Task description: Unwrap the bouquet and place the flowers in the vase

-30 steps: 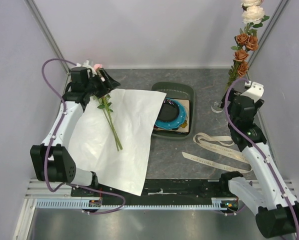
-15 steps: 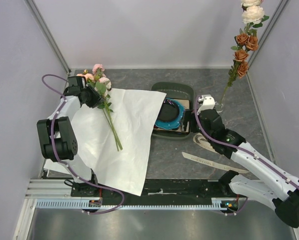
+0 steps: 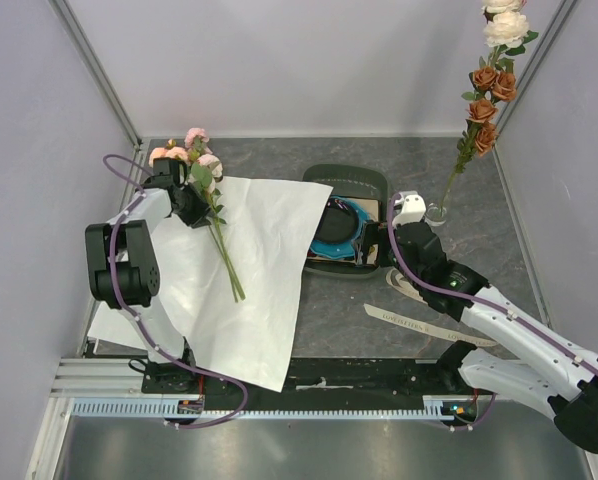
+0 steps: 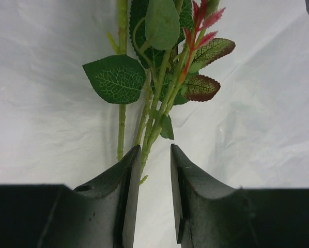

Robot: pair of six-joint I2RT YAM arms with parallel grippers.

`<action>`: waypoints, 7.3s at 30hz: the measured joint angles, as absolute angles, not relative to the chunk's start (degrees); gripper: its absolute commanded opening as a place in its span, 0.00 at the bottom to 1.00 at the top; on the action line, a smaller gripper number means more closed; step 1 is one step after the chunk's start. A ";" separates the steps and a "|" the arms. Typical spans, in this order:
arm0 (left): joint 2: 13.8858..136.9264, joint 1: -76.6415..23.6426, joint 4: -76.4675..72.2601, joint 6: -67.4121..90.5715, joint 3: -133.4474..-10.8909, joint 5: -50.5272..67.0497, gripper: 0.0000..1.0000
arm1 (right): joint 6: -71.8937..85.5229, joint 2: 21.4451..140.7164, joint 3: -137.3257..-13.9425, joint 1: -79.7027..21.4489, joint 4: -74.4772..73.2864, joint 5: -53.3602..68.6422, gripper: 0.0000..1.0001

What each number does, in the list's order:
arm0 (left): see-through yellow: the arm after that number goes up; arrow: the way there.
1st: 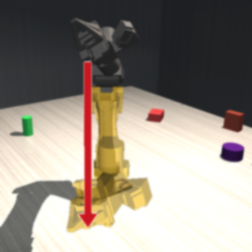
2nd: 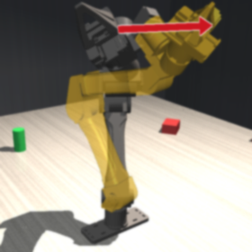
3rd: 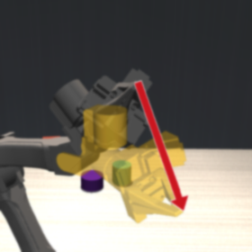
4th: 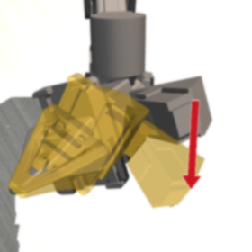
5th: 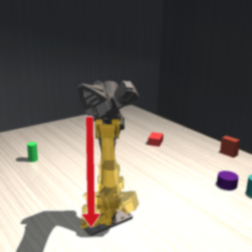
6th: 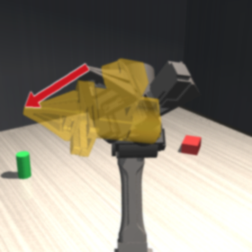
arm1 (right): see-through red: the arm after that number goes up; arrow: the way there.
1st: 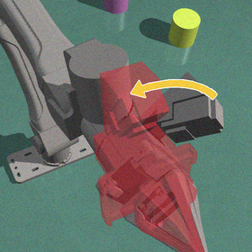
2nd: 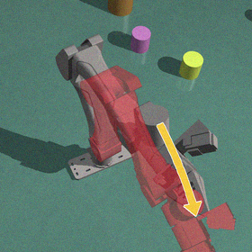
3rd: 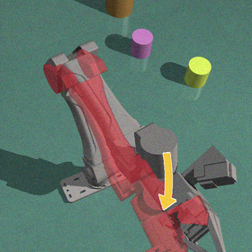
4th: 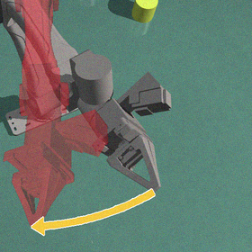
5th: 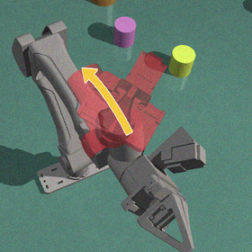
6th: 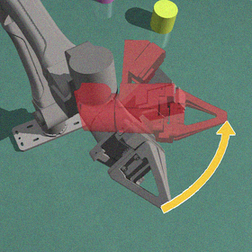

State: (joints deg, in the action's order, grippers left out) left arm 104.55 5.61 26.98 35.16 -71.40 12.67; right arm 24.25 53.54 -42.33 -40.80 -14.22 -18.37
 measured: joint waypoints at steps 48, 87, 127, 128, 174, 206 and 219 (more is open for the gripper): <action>95.44 2.59 27.11 34.39 -70.37 13.13 0.02 | 25.32 58.65 -42.65 -42.65 -12.49 -18.46 0.98; 79.02 -27.57 -4.67 30.72 -63.05 54.63 0.02 | 28.86 71.13 -70.39 -38.46 -12.71 8.21 0.25; 77.82 -27.33 2.00 24.47 -63.90 47.00 0.65 | -38.81 85.78 -89.54 -33.36 12.32 -44.82 0.00; 77.89 -27.33 2.11 24.47 -63.90 47.00 0.66 | -38.85 85.89 -89.54 -32.99 12.47 -44.75 0.00; 80.25 -25.10 2.44 24.38 -63.90 47.68 0.70 | -31.53 91.55 -86.08 -21.21 17.61 -41.67 0.00; 81.52 -25.08 -0.60 26.52 -63.90 49.63 0.70 | -17.98 86.26 -69.84 -13.85 20.95 -41.85 0.17; 82.59 -24.91 -0.60 26.57 -63.90 49.69 0.70 | -15.16 86.26 -65.87 -13.23 22.24 -43.38 0.22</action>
State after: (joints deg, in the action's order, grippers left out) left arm 82.59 -24.91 -0.60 26.57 -63.90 49.69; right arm -15.16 86.26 -65.87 -13.23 22.24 -43.38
